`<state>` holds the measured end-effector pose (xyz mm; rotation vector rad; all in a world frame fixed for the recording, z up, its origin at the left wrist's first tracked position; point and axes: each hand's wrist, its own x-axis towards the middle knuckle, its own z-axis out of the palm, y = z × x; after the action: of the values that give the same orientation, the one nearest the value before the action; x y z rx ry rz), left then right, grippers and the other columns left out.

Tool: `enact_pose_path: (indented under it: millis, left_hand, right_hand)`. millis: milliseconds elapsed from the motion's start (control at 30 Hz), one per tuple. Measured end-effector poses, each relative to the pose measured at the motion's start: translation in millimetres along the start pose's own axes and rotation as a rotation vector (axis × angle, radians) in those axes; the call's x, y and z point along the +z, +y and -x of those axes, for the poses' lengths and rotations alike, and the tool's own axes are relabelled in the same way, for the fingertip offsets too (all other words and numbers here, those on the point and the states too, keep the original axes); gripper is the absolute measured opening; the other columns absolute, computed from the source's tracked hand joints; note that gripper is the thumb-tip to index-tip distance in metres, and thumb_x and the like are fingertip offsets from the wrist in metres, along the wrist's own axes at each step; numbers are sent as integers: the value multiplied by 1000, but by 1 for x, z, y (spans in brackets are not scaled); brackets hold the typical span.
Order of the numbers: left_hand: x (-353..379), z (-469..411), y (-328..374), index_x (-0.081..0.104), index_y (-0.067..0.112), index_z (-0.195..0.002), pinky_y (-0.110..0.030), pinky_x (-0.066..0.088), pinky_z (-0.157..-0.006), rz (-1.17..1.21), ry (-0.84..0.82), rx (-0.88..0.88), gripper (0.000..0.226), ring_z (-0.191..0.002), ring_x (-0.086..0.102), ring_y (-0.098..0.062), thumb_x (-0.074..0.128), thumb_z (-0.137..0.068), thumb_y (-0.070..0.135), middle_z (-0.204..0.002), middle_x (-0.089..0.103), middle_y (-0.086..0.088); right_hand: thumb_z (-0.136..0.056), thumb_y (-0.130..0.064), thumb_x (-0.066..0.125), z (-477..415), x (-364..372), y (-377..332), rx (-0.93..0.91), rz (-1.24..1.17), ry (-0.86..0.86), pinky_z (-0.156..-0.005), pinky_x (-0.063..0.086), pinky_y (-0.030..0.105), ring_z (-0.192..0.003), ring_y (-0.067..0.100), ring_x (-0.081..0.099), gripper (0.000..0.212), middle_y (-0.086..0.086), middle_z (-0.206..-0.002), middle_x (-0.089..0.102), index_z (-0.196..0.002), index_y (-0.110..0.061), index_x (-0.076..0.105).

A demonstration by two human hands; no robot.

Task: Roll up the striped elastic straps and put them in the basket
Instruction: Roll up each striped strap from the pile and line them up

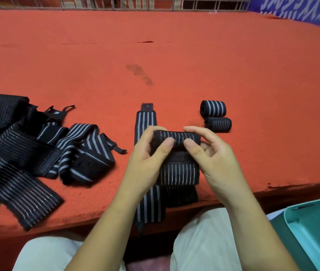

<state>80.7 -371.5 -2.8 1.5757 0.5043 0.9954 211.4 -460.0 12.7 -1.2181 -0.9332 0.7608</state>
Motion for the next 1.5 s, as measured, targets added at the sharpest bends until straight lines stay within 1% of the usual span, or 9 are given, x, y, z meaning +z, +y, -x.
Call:
enact_pose_path:
  millis: [133, 233, 433, 600, 733, 867, 1100, 1300, 1500]
  left_hand:
    - [0, 6, -3, 56, 19, -122, -35, 50, -93, 32, -101, 9, 29, -100, 61, -11, 58, -93, 15, -107, 63, 4]
    - [1, 6, -3, 55, 28, -128, -32, 48, -101, -14, -72, -41, 33, -113, 60, -8, 57, -95, 33, -121, 63, 7]
    - [1, 0, 1, 61, 21, -99, -34, 49, -79, -50, 54, -52, 27, -84, 62, -9, 61, -93, 47, -86, 65, 9]
    - [-1, 3, -2, 62, 29, -113, -39, 47, -94, 75, -39, 22, 24, -99, 59, -15, 66, -90, 25, -108, 63, -2]
    - [1, 3, 0, 58, 27, -126, -37, 47, -102, 64, -12, -36, 32, -118, 60, -18, 61, -94, 33, -126, 64, -3]
    - [4, 1, 4, 61, 17, -117, -26, 51, -86, 92, 5, -114, 31, -104, 68, -11, 56, -98, 40, -108, 72, 4]
    - [0, 4, 3, 56, 22, -127, -31, 52, -95, 114, -80, 10, 35, -103, 61, -13, 56, -94, 10, -112, 65, -2]
    - [3, 3, 2, 62, 18, -114, -35, 54, -89, 78, -17, -146, 43, -99, 68, -15, 60, -90, 53, -104, 72, 1]
    - [-3, 3, 1, 55, 18, -126, -30, 54, -89, 164, -61, -42, 33, -102, 64, -14, 58, -93, 14, -110, 66, -3]
  right_hand:
    - [-98, -21, 58, -2, -1, 0, -35, 93, 17, -74, 51, 18, -86, 2, 67, 23, -7, -90, 73, -118, -14, 65]
    - [-96, -5, 61, 0, -3, -3, -109, 72, 9, -80, 51, 17, -94, 4, 67, 23, -7, -96, 72, -116, -14, 64]
    - [-85, 1, 73, 0, -4, -6, -134, 86, -58, -85, 53, 24, -97, 14, 70, 33, 1, -102, 74, -108, -22, 70]
    - [-89, -26, 66, 0, -2, -6, -88, 95, 19, -82, 49, 15, -94, 0, 67, 29, -10, -98, 74, -117, -17, 68]
    - [-94, -8, 64, 1, -4, -3, -152, 86, 1, -87, 49, 17, -102, 6, 67, 25, -7, -105, 72, -118, -15, 65]
    - [-90, 7, 64, 2, -6, -3, -190, 69, -57, -93, 50, 26, -108, 15, 65, 39, -3, -110, 69, -118, -21, 63]
    - [-95, -26, 60, 2, -1, -6, -121, 112, -32, -85, 51, 21, -101, 5, 66, 29, -9, -106, 70, -124, -20, 61]
    - [-90, 6, 65, 2, -4, -4, -200, 119, -44, -86, 50, 21, -98, 9, 65, 30, -9, -100, 69, -111, -16, 66]
    - [-90, -28, 63, 4, 2, 2, -105, 12, 41, -90, 53, 26, -109, 9, 66, 39, -6, -114, 70, -129, -22, 61]
